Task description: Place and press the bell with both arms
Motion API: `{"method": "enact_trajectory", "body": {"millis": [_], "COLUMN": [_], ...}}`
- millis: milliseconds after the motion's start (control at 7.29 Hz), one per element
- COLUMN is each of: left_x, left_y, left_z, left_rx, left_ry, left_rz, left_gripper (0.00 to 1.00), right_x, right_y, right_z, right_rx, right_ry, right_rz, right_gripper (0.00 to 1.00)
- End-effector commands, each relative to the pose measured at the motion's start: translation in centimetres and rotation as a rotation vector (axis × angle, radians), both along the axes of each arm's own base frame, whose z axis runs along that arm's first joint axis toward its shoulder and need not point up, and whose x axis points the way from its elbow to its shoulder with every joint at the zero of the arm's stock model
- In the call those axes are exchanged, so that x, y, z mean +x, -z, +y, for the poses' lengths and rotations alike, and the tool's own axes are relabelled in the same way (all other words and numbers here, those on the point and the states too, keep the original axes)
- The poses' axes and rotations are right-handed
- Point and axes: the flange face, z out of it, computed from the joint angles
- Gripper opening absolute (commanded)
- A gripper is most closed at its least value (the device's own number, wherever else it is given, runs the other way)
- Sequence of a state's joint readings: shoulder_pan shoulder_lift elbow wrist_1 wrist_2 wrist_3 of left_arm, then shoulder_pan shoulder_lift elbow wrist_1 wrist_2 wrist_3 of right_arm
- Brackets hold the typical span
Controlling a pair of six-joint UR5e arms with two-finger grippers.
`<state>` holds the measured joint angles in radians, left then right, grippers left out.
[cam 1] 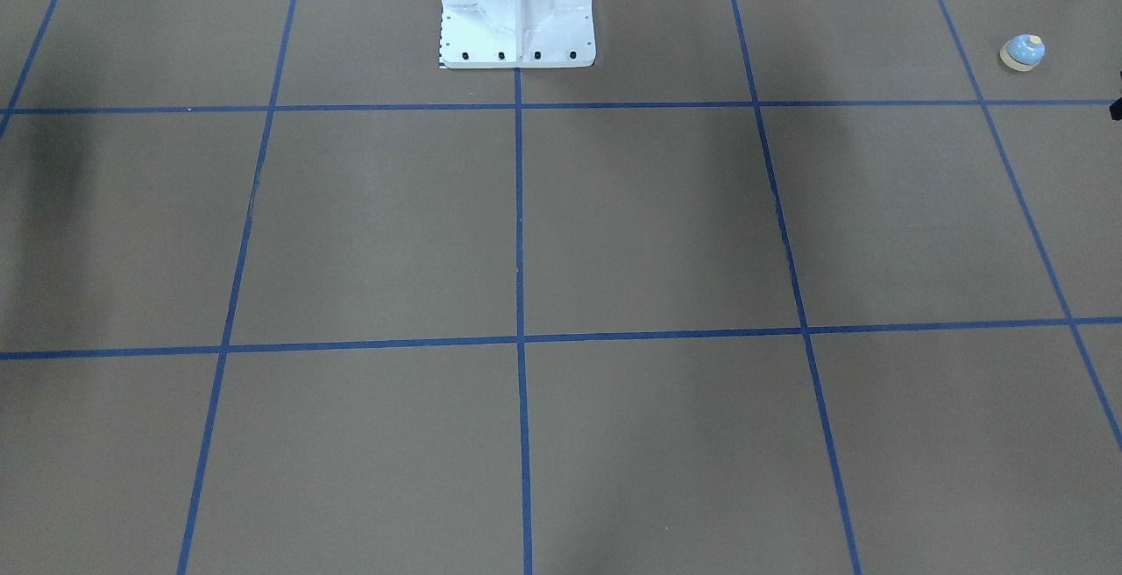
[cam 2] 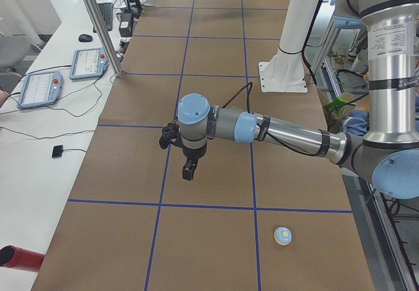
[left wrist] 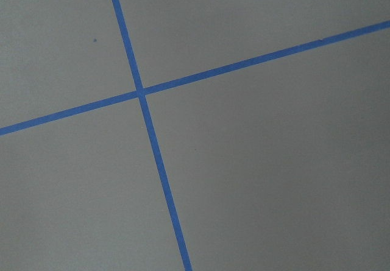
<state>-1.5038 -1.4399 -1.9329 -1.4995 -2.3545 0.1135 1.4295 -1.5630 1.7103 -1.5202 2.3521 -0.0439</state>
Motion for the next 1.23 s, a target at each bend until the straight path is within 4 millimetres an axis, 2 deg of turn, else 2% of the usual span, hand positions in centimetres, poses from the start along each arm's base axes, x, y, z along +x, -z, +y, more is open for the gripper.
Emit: {"method": "enact_trajectory", "body": {"millis": [0,137,548,685,823,1097], "left_x": [0.0,0.1,0.0,0.1,0.2,0.2], "left_y": [0.4,-1.6,-2.9,-5.3,-6.5,-10.5], "left_z": [-0.3,0.0,2.2,4.1,5.3,10.4], "left_rx": [0.006,-0.029,-0.058,-0.129,-0.166,-0.277], "left_ry": [0.0,-0.001,-0.006,0.001,0.003,-0.006], "left_rz": [-0.001,0.003,0.008,0.003,-0.009,-0.02], "left_gripper": [1.0,1.0,1.0,1.0,0.99,1.0], "right_x": [0.1,0.1,0.2,0.2,0.2,-0.2], "right_y": [0.6,0.8,-0.8,-0.9,-0.7,-0.3], "right_z": [-0.4,-0.5,-0.3,-0.3,0.0,0.1], "right_rx": [-0.008,-0.007,-0.039,-0.041,-0.038,-0.04], "right_ry": [-0.027,-0.028,-0.028,-0.028,-0.028,-0.018], "right_rz": [0.009,0.001,0.009,0.011,0.004,-0.035], "right_gripper": [1.0,1.0,1.0,1.0,1.0,1.0]}}
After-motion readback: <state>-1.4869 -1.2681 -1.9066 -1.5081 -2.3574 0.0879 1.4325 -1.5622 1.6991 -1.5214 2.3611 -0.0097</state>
